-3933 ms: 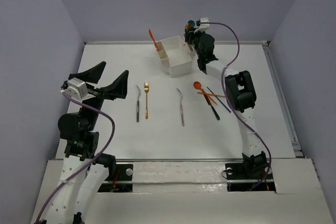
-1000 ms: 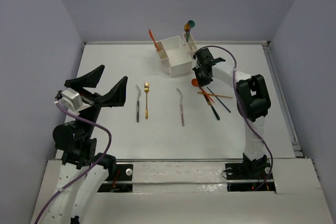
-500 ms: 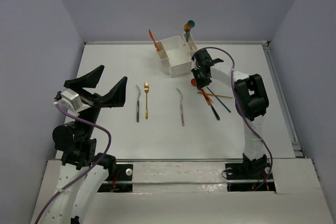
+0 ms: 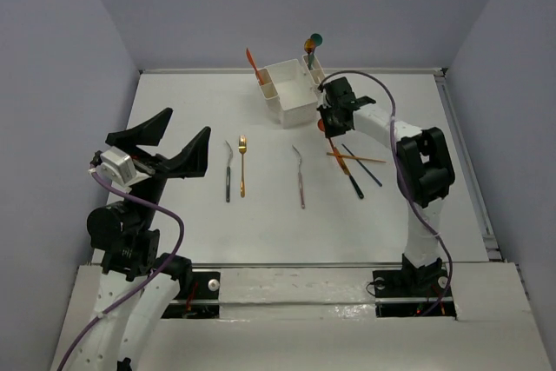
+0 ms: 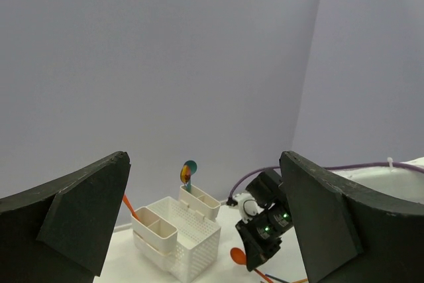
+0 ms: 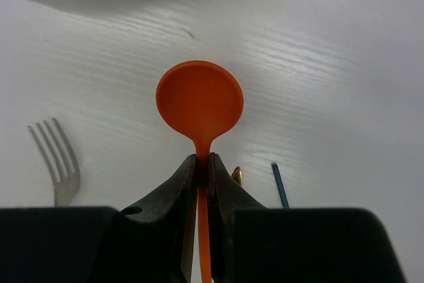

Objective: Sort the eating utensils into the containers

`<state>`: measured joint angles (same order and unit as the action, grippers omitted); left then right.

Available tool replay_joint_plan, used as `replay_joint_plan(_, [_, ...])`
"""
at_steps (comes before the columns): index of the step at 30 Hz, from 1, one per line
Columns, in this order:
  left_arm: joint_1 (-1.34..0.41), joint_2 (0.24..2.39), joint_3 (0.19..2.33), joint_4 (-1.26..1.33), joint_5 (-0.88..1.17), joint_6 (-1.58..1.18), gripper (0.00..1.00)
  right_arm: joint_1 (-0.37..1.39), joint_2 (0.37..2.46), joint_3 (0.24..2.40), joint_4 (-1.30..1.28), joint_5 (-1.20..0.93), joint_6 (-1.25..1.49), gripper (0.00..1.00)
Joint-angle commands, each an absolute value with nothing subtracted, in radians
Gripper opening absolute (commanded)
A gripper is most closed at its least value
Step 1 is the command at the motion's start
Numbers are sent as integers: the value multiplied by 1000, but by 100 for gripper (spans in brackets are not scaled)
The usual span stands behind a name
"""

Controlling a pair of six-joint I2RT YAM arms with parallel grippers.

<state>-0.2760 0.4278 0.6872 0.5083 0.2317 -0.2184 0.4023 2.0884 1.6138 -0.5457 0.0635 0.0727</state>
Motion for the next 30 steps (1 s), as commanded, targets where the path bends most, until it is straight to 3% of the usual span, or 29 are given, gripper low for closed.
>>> replay_joint_plan(1, [-282, 422, 715, 561, 238, -218, 99, 413, 1904, 1583, -319, 71, 109, 1])
replay_joint_plan(8, [-282, 425, 715, 561, 238, -216, 99, 413, 1847, 1581, 120, 15, 158, 0])
replay_joint_plan(15, [-273, 446, 718, 561, 229, -212, 99, 413, 1995, 1690, 599, 161, 137, 0])
replay_joint_plan(30, [-246, 499, 721, 561, 222, -207, 99, 391, 2391, 2112, 779, 242, 11, 0])
